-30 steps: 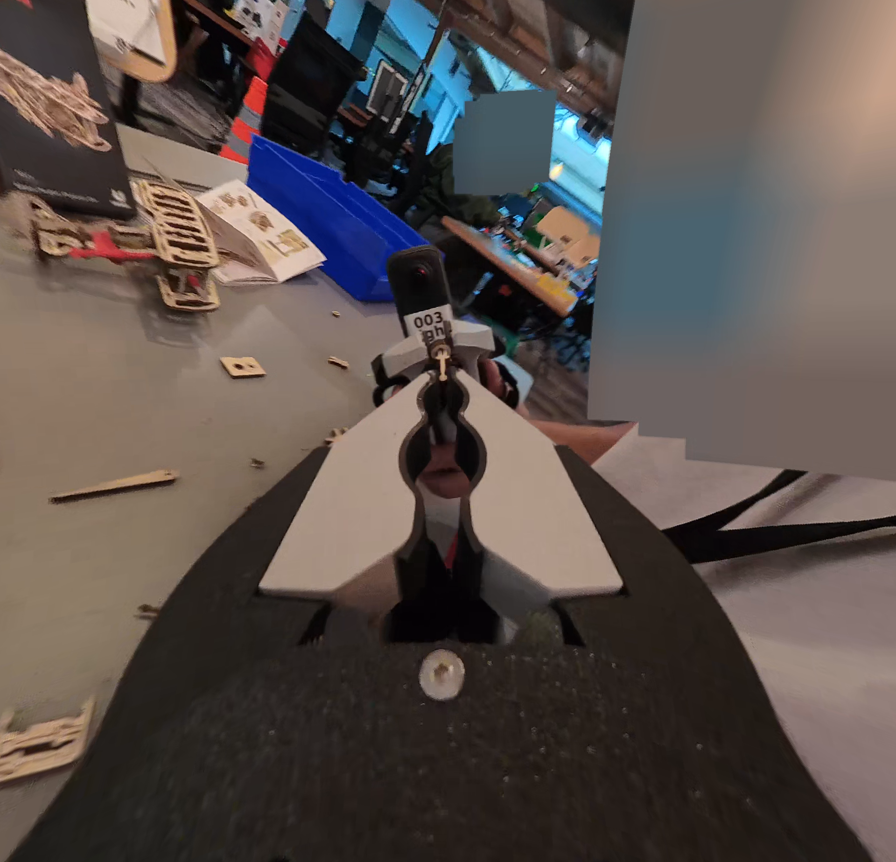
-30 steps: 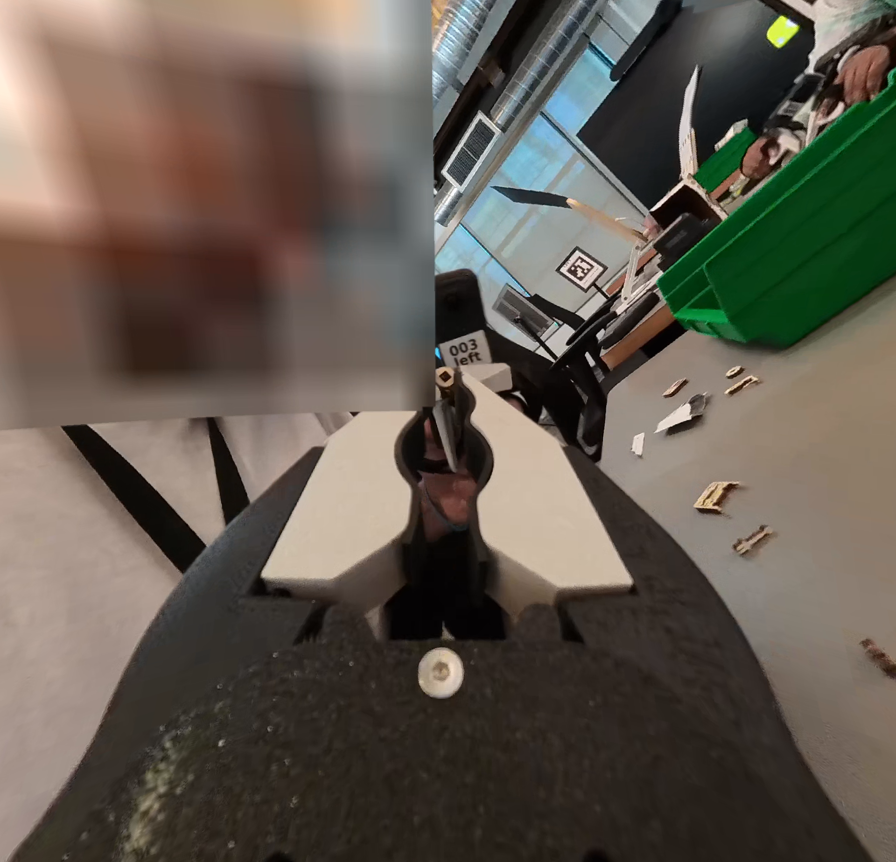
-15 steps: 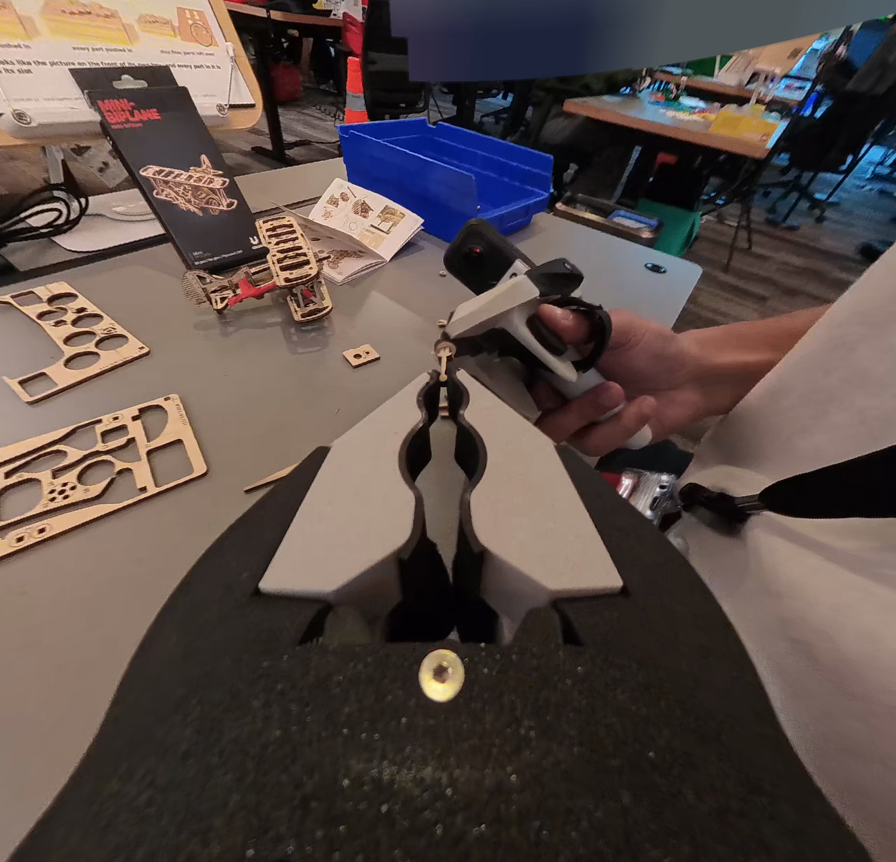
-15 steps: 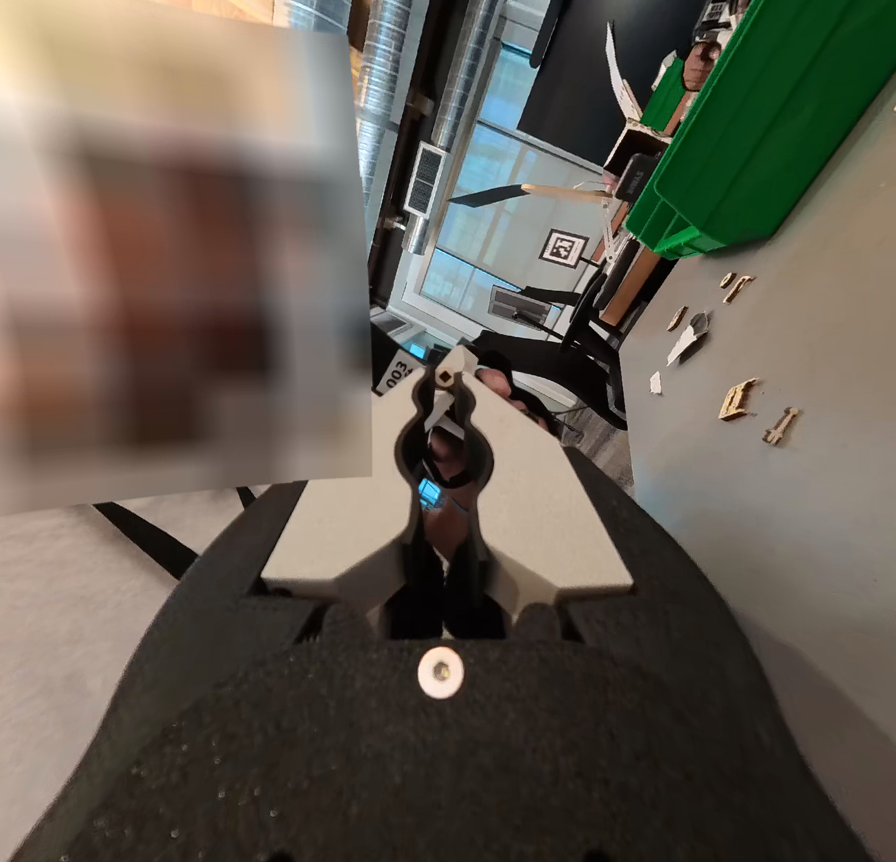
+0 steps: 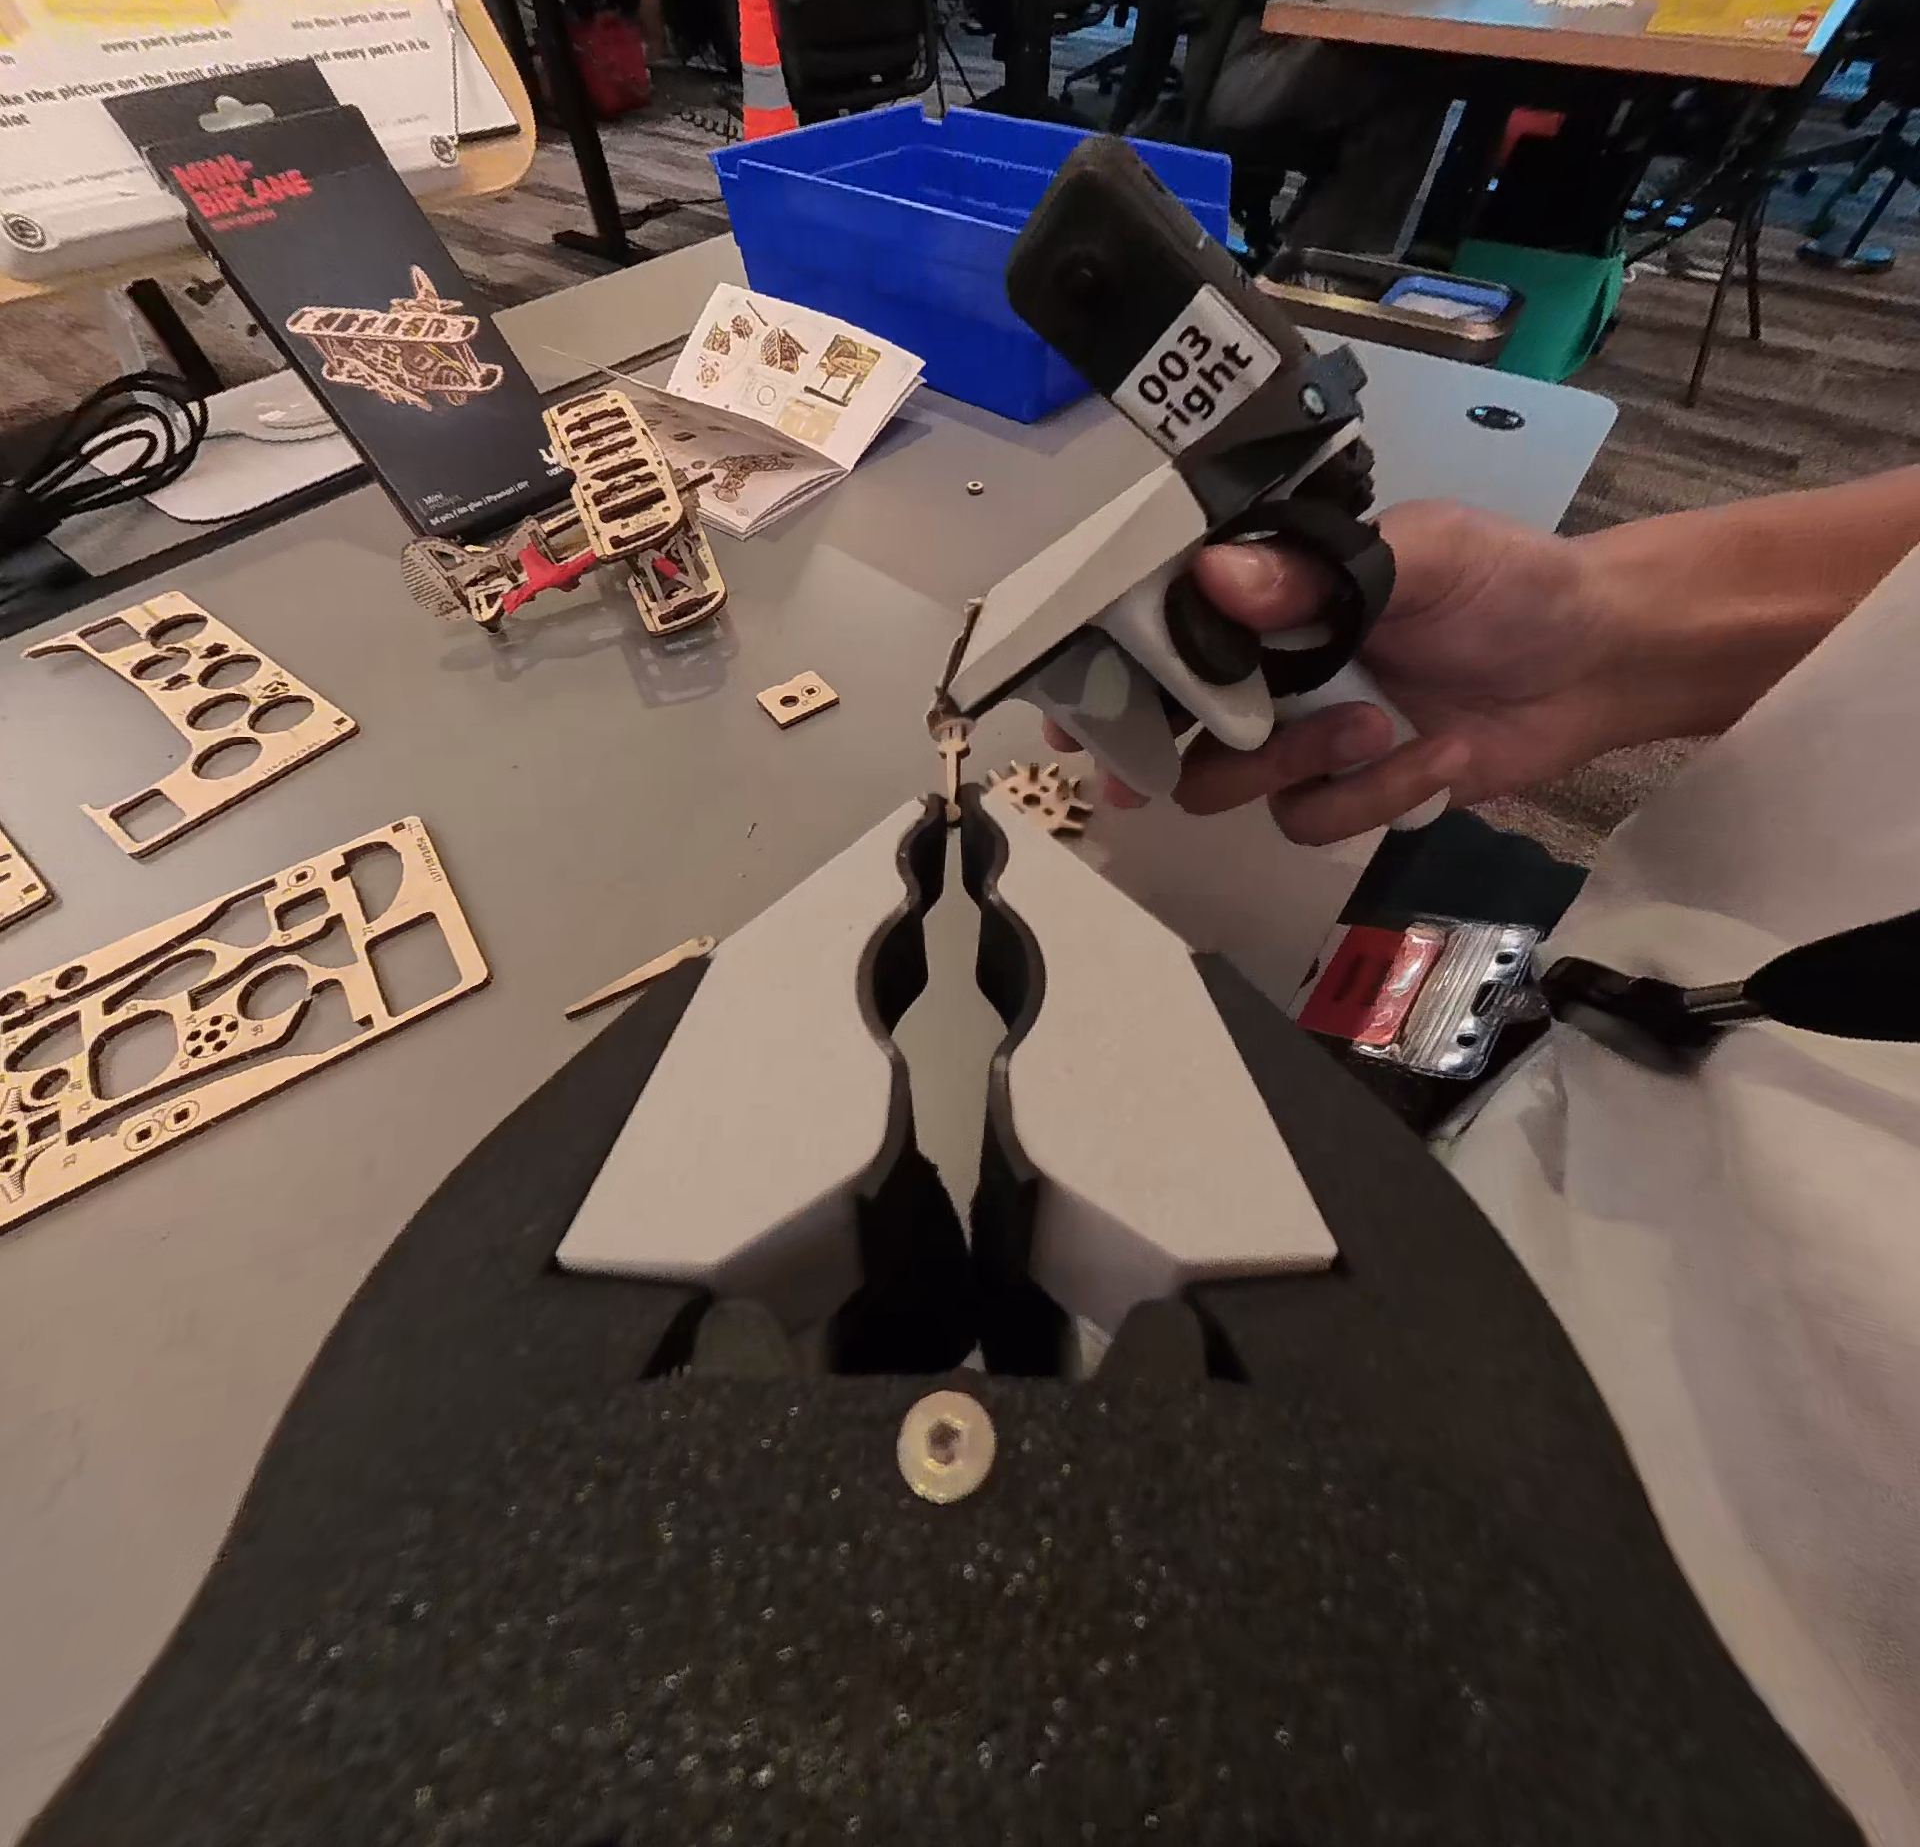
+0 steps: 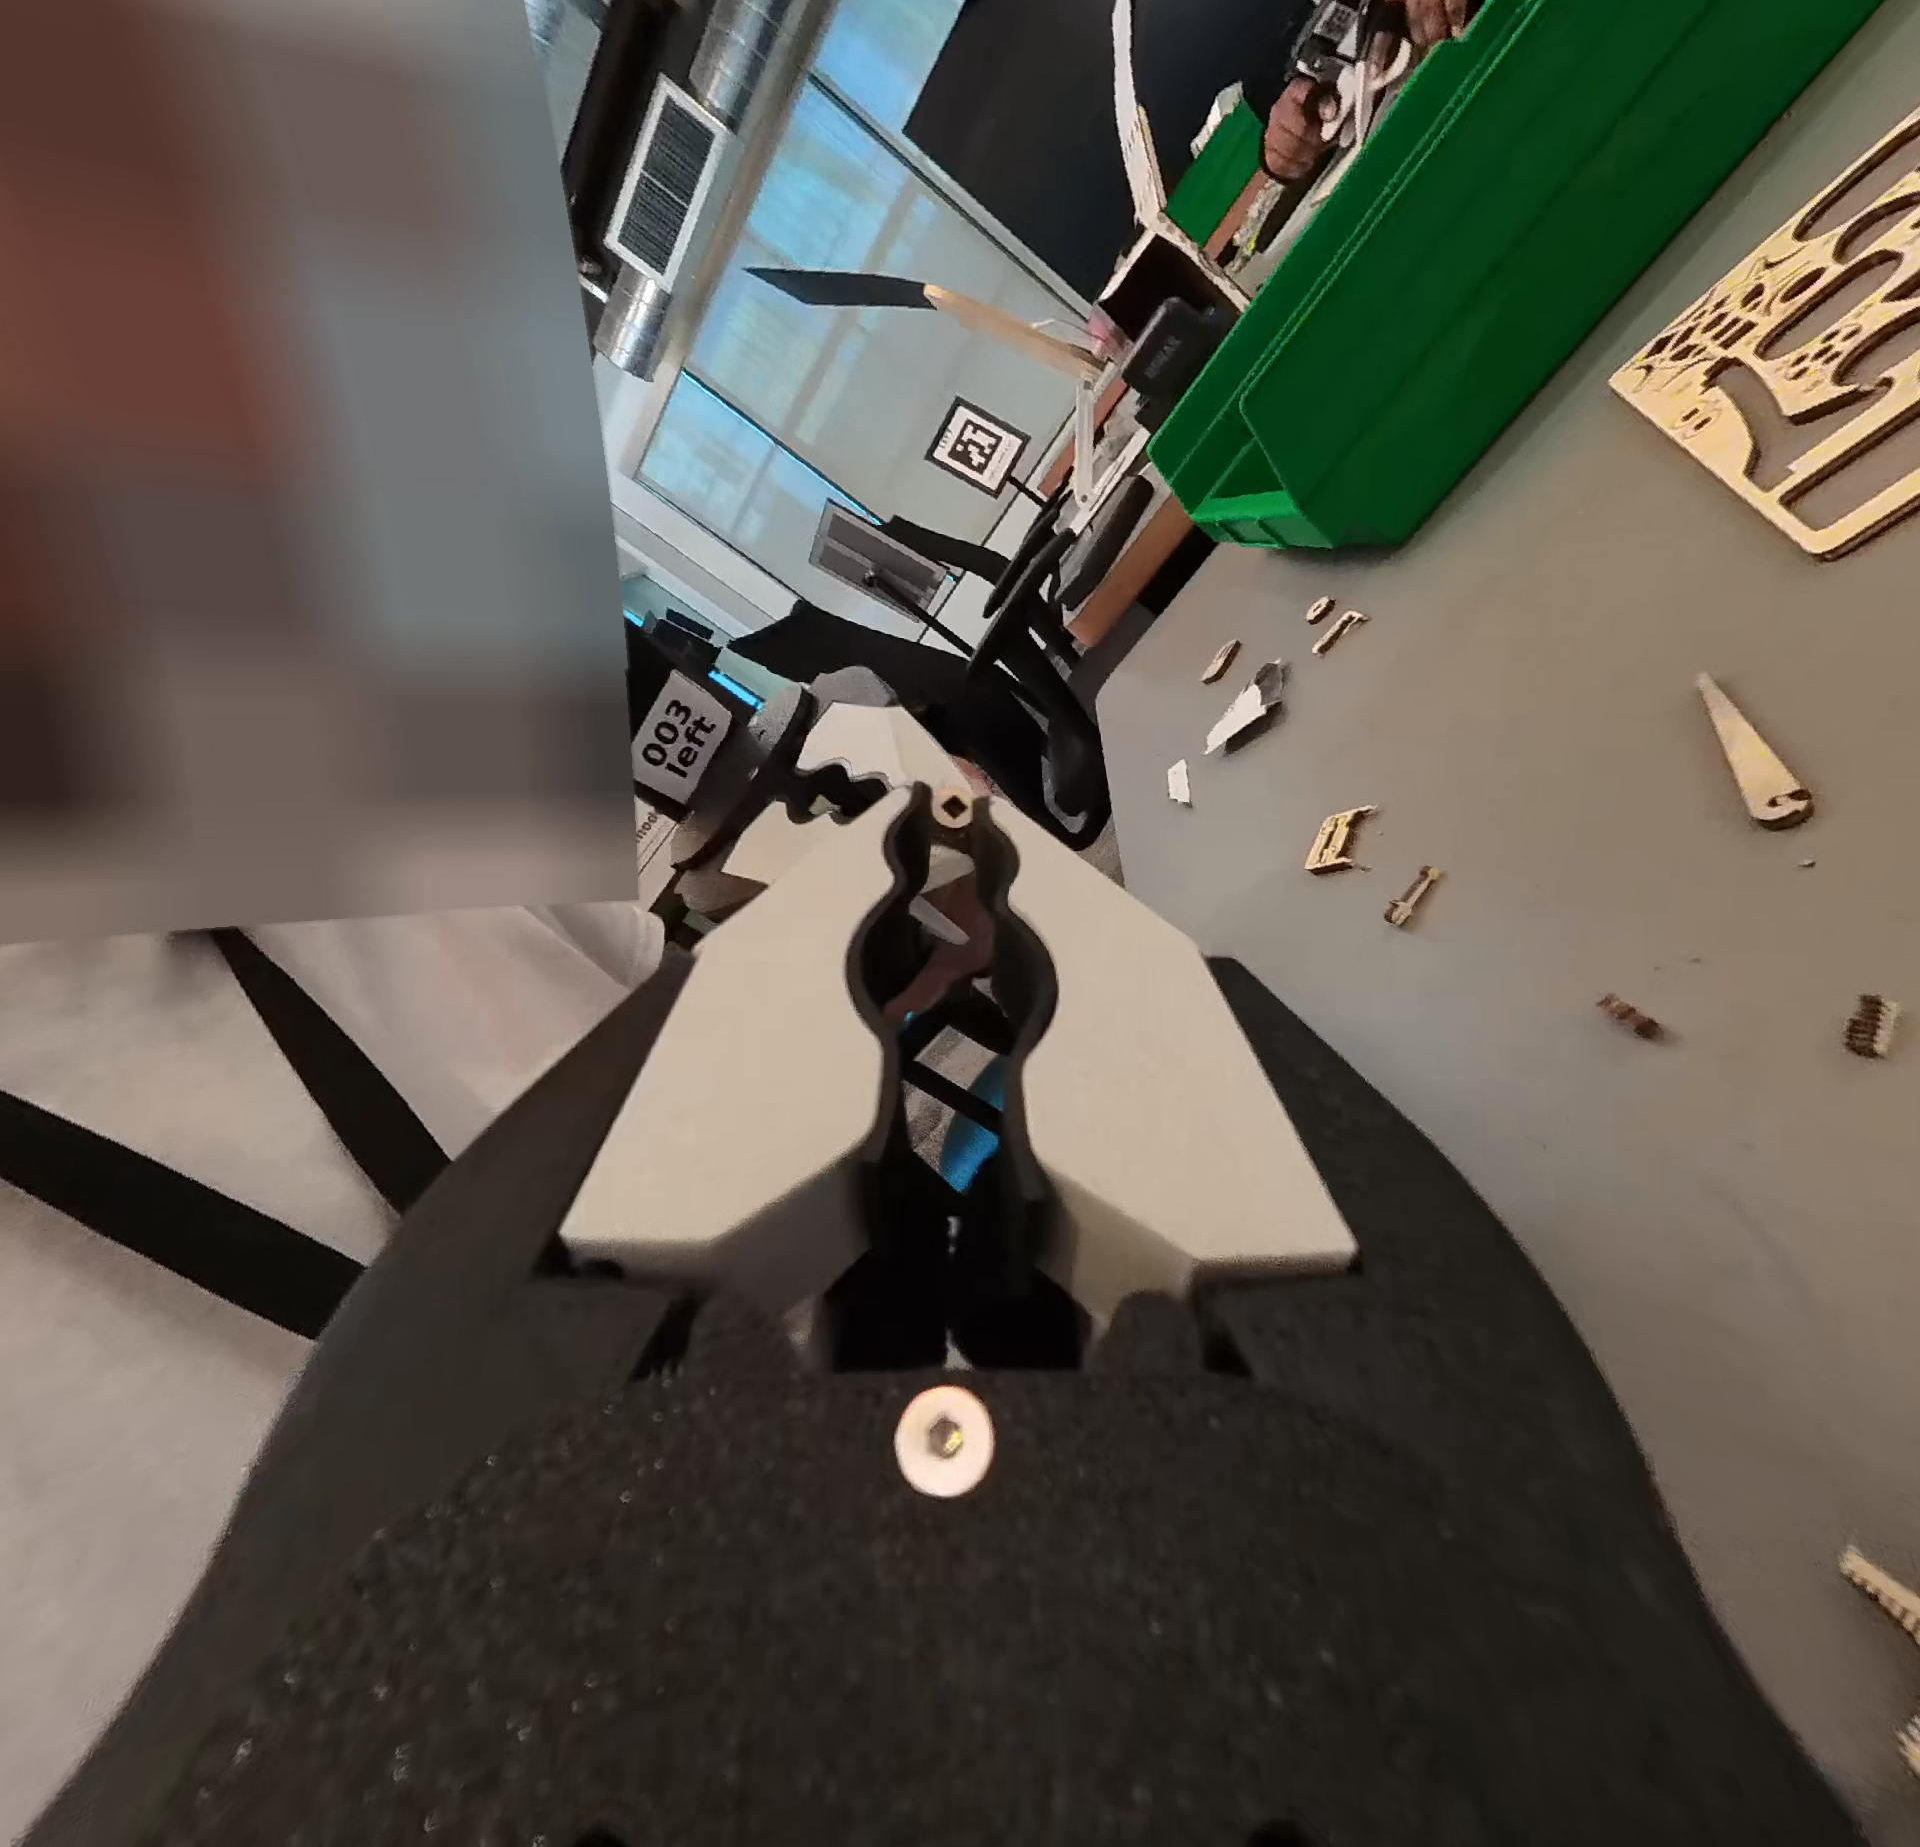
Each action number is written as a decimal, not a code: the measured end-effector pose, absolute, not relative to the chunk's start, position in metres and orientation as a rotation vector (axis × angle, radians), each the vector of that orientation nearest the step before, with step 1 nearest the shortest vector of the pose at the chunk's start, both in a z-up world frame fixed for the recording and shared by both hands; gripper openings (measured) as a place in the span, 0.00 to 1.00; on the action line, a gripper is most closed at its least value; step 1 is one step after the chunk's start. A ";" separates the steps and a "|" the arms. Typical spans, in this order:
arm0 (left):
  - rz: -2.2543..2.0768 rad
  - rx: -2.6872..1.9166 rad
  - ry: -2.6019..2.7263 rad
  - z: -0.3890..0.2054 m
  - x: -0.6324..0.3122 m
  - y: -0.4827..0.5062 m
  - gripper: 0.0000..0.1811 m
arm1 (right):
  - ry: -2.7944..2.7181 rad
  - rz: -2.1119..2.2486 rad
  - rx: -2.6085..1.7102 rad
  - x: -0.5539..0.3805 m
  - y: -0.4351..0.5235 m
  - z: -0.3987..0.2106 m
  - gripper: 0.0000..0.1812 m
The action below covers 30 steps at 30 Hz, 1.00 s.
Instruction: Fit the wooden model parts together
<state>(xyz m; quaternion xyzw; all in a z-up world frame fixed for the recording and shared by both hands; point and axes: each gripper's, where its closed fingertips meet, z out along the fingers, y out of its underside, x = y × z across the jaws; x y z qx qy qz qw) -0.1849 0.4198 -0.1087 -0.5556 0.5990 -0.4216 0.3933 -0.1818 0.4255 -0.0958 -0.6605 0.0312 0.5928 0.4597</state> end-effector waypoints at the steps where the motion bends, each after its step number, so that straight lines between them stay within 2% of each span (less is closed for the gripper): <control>1: -1.052 -1.408 1.528 -0.110 -0.185 0.420 0.00 | 0.081 1.452 -1.630 -0.182 0.426 -0.097 0.03; 16: -1.103 -1.463 1.538 -0.117 -0.182 0.415 0.00 | -0.107 1.093 -1.705 -0.181 0.420 -0.101 0.04; 23: -1.114 -1.454 1.539 -0.117 -0.177 0.408 0.00 | 0.050 1.282 -1.589 -0.184 0.419 -0.093 0.04; 30: -1.093 -1.452 1.533 -0.117 -0.178 0.412 0.00 | -0.132 0.934 -1.675 -0.181 0.420 -0.094 0.04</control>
